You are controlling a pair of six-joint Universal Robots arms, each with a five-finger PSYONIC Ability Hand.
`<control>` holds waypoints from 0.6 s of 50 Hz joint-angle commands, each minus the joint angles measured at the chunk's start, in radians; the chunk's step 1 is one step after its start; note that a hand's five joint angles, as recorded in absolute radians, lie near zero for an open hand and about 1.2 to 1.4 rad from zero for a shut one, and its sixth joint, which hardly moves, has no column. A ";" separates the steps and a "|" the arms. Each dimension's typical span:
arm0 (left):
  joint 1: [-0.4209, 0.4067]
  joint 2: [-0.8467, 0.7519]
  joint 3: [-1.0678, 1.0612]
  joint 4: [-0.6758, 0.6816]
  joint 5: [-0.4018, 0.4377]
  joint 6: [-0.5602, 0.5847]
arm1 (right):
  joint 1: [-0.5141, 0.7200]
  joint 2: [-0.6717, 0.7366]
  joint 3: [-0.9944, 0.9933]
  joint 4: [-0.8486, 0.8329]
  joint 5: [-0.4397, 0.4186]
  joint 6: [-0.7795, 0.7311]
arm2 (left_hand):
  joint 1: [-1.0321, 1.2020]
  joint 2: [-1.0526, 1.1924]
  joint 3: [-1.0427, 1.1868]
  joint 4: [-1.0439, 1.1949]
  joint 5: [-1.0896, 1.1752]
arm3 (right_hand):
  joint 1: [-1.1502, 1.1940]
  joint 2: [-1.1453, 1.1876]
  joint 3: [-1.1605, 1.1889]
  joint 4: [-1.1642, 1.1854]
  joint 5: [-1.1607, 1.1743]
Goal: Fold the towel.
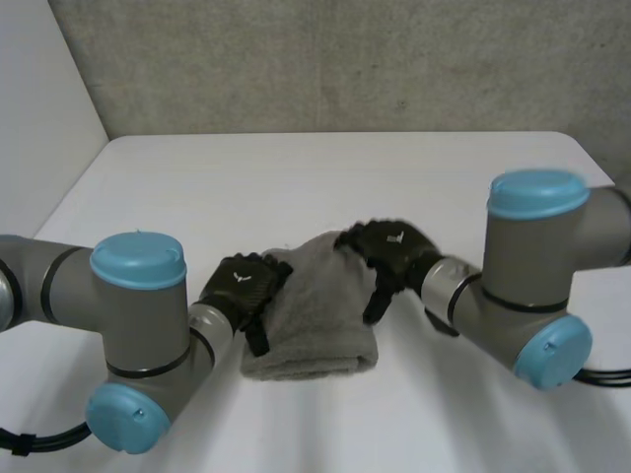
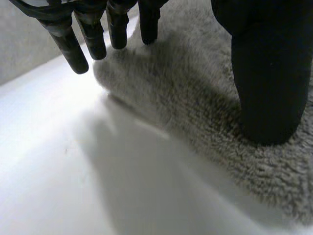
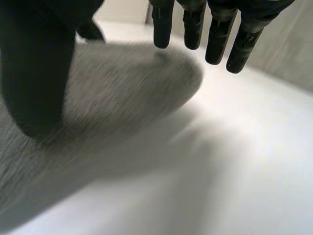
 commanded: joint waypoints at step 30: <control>0.195 0.513 0.231 -0.221 0.087 -0.233 | -0.179 -0.525 -0.124 0.136 0.289 0.014 | 0.010 0.009 0.007 0.007 -0.027 | -0.014 -0.053 -0.035 -0.052 -0.056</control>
